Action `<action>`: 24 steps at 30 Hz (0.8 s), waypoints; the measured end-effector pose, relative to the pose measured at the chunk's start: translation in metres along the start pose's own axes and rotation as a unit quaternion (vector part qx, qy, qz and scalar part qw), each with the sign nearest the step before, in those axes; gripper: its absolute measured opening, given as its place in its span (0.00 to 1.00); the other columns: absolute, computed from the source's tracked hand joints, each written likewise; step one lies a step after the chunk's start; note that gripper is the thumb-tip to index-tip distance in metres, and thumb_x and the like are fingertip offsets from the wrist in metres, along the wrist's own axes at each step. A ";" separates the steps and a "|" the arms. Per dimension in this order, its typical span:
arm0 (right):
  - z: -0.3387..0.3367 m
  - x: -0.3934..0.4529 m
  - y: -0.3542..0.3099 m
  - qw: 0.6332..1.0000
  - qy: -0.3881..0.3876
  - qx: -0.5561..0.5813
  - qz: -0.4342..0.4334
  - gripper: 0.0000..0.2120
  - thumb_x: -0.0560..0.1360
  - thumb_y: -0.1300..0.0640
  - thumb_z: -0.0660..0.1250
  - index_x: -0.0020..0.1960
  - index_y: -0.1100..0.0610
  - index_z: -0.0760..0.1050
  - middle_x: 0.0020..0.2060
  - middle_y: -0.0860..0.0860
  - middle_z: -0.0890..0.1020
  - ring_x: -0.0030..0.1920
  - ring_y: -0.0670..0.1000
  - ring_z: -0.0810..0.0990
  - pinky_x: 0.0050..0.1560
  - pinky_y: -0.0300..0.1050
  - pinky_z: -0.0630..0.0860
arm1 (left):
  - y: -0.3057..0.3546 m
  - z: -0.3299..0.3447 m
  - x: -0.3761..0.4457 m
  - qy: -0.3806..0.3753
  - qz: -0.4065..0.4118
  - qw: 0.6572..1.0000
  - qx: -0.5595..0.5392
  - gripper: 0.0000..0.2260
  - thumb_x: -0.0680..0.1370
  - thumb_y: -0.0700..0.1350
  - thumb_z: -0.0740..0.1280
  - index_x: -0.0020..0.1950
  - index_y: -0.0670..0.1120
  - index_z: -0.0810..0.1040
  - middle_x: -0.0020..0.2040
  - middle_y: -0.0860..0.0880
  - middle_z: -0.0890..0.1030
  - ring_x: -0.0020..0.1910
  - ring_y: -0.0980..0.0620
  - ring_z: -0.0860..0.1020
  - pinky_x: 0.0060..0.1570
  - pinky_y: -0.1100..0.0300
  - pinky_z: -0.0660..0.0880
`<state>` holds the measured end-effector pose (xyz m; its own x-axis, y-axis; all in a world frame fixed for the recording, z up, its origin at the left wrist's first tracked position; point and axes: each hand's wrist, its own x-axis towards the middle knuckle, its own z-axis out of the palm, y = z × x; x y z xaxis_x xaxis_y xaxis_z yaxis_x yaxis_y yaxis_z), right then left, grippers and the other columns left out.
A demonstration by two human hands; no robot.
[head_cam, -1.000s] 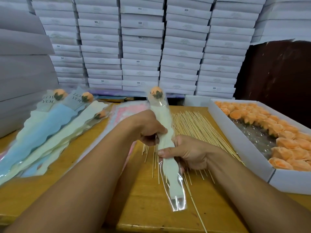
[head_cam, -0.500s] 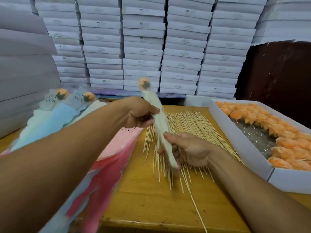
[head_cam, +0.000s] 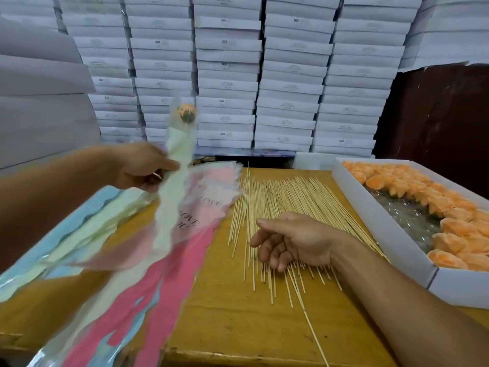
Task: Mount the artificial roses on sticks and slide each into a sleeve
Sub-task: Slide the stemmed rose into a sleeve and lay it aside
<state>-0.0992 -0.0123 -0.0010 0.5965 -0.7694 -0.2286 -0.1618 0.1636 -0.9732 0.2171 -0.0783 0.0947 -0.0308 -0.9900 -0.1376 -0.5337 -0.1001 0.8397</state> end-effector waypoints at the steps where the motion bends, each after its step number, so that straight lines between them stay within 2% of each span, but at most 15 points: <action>1: 0.000 0.001 0.000 1.000 -0.003 -0.002 0.000 0.22 0.77 0.44 0.69 0.53 0.64 0.82 0.40 0.61 0.84 0.34 0.53 0.83 0.32 0.42 0.81 | -0.006 -0.014 0.001 0.003 -0.005 1.000 0.022 0.07 0.83 0.43 0.64 0.47 0.43 0.76 0.35 0.45 0.76 0.30 0.51 0.72 0.26 0.62 0.73; 6: 0.000 0.003 0.002 1.000 -0.011 -0.016 0.005 0.21 0.76 0.44 0.70 0.53 0.63 0.82 0.40 0.61 0.83 0.34 0.53 0.83 0.32 0.42 0.81 | -0.047 -0.082 0.010 0.034 -0.042 0.995 0.082 0.09 0.82 0.46 0.65 0.54 0.42 0.79 0.36 0.45 0.80 0.33 0.48 0.75 0.32 0.58 0.73; 10: 0.000 0.003 0.002 1.000 -0.009 -0.017 0.005 0.19 0.75 0.45 0.70 0.51 0.63 0.83 0.40 0.61 0.83 0.34 0.54 0.83 0.32 0.42 0.81 | -0.089 -0.116 0.017 0.045 -0.081 0.982 0.165 0.11 0.80 0.50 0.69 0.55 0.43 0.80 0.38 0.42 0.80 0.38 0.44 0.77 0.41 0.51 0.76; 12: 0.000 0.003 0.002 1.000 -0.010 -0.018 0.004 0.19 0.75 0.46 0.70 0.51 0.63 0.83 0.40 0.61 0.83 0.34 0.53 0.83 0.31 0.42 0.81 | -0.108 -0.127 0.022 0.051 -0.102 0.973 0.203 0.12 0.79 0.52 0.70 0.55 0.45 0.80 0.39 0.41 0.77 0.39 0.44 0.75 0.40 0.52 0.74; 14: 0.000 0.002 0.002 1.000 -0.012 -0.018 0.003 0.18 0.75 0.47 0.70 0.51 0.63 0.83 0.39 0.61 0.83 0.33 0.53 0.82 0.32 0.42 0.81 | -0.124 -0.137 0.030 0.076 -0.114 0.963 0.231 0.12 0.78 0.54 0.71 0.53 0.46 0.81 0.36 0.44 0.76 0.36 0.45 0.72 0.37 0.55 0.70; 17: -0.002 0.001 0.000 1.000 -0.009 -0.019 -0.003 0.17 0.75 0.48 0.70 0.50 0.63 0.82 0.39 0.61 0.83 0.33 0.52 0.82 0.31 0.41 0.80 | -0.141 -0.147 0.041 0.135 -0.141 0.948 0.252 0.13 0.77 0.55 0.71 0.47 0.45 0.84 0.39 0.45 0.83 0.38 0.45 0.80 0.41 0.56 0.75; 19: -0.004 0.001 -0.002 1.000 0.005 -0.017 -0.012 0.16 0.76 0.49 0.69 0.50 0.63 0.82 0.38 0.60 0.83 0.32 0.52 0.81 0.30 0.40 0.79 | -0.150 -0.153 0.050 0.163 -0.147 0.932 0.287 0.16 0.77 0.56 0.72 0.44 0.43 0.84 0.41 0.44 0.84 0.39 0.44 0.81 0.42 0.56 0.76; 22: -0.008 0.001 -0.003 0.998 0.049 -0.010 -0.035 0.14 0.76 0.51 0.69 0.49 0.62 0.81 0.36 0.58 0.83 0.30 0.50 0.80 0.27 0.39 0.77 | -0.159 -0.154 0.064 0.179 -0.146 0.933 0.274 0.15 0.76 0.48 0.74 0.52 0.37 0.80 0.42 0.40 0.79 0.40 0.42 0.77 0.45 0.51 0.72; 24: -0.010 0.000 -0.003 0.995 0.088 -0.008 -0.053 0.11 0.79 0.53 0.67 0.49 0.62 0.81 0.34 0.56 0.82 0.29 0.49 0.78 0.26 0.38 0.75 | -0.159 -0.149 0.066 0.202 -0.143 0.927 0.281 0.16 0.75 0.45 0.76 0.56 0.37 0.77 0.46 0.37 0.80 0.43 0.39 0.78 0.47 0.48 0.74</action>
<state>-0.1062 -0.0194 0.0025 0.4633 -0.8786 -0.1156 -0.1185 0.0678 -0.9906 0.4260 -0.1428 0.0303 0.4390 -0.8985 -0.0086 -0.8309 -0.4096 0.3767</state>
